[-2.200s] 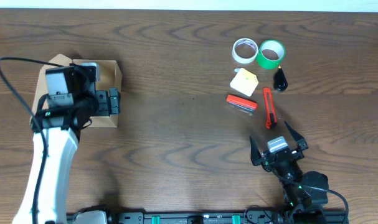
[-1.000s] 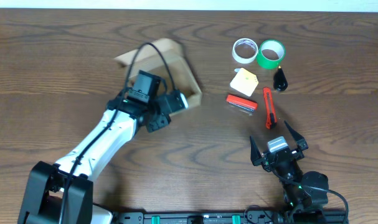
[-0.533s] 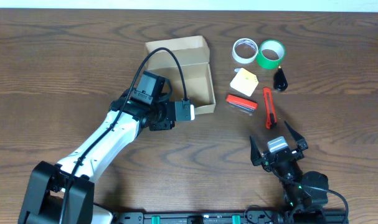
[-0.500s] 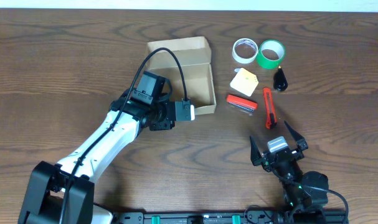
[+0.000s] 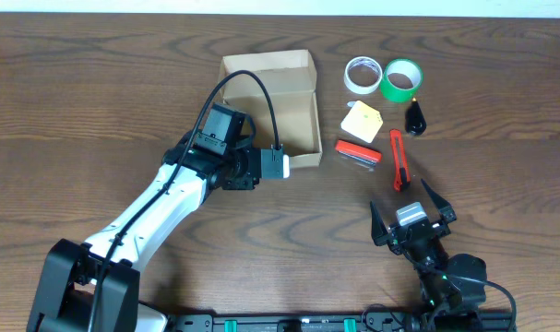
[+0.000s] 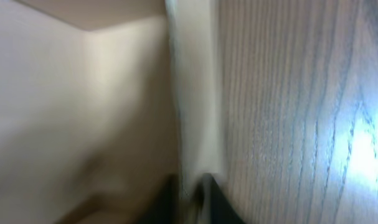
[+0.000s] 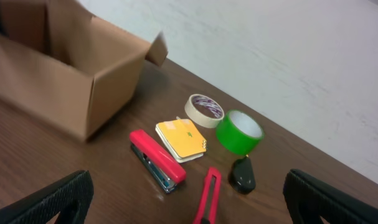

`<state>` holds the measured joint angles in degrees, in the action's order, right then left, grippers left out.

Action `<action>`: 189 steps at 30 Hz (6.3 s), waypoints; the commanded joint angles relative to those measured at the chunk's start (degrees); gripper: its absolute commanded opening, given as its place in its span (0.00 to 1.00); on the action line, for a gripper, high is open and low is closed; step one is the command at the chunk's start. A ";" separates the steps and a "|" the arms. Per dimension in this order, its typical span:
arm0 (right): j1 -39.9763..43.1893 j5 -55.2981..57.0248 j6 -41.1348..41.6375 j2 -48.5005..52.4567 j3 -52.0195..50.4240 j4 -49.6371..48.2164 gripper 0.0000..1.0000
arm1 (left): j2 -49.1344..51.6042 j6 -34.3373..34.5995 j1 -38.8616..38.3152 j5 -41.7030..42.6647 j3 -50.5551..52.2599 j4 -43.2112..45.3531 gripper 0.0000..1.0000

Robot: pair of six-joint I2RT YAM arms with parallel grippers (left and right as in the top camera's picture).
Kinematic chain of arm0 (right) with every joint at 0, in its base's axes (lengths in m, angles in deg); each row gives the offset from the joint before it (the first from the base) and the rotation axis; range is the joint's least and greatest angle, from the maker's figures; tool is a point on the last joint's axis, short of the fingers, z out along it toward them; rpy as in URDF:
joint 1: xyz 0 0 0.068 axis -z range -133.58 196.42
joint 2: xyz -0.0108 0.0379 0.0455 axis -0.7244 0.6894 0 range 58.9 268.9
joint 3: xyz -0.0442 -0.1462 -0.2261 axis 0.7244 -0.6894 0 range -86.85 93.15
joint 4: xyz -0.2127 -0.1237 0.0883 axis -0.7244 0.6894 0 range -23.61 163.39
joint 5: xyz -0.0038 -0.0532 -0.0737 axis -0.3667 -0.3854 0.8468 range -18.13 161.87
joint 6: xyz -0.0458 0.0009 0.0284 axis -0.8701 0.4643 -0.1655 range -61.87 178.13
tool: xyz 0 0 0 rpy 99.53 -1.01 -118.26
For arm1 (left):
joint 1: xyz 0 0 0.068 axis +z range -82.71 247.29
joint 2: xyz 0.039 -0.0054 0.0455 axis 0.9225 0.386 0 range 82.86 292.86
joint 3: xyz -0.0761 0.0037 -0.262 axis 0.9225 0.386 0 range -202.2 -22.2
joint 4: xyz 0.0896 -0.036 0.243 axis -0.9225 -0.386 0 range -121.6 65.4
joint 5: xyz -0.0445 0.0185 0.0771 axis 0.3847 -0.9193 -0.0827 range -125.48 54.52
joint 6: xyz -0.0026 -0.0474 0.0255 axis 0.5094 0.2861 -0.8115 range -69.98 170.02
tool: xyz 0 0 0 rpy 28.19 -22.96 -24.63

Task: Pack container
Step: 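Release the box and pull the left gripper back toward the base, then reach the right gripper to the green tape roll and grasp its rim, then carry the green tape roll into the box and lower it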

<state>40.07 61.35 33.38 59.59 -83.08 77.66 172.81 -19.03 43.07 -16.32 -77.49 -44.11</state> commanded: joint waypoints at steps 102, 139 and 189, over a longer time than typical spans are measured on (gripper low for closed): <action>0.50 -4.46 48.43 2.97 2.47 -2.86 0.99 | -32.33 55.39 -0.13 -1.75 -28.11 -59.78 0.95; 12.44 -5.99 13.57 120.89 104.61 26.27 0.99 | -32.33 55.39 -0.13 -1.75 -28.11 -59.78 0.95; 13.77 5.99 17.75 139.53 119.05 34.99 0.01 | -32.33 55.39 -0.13 -1.75 -28.13 -59.78 0.95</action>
<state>54.06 66.94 48.55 198.60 33.09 112.17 140.48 36.13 43.07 -18.90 -104.61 -103.74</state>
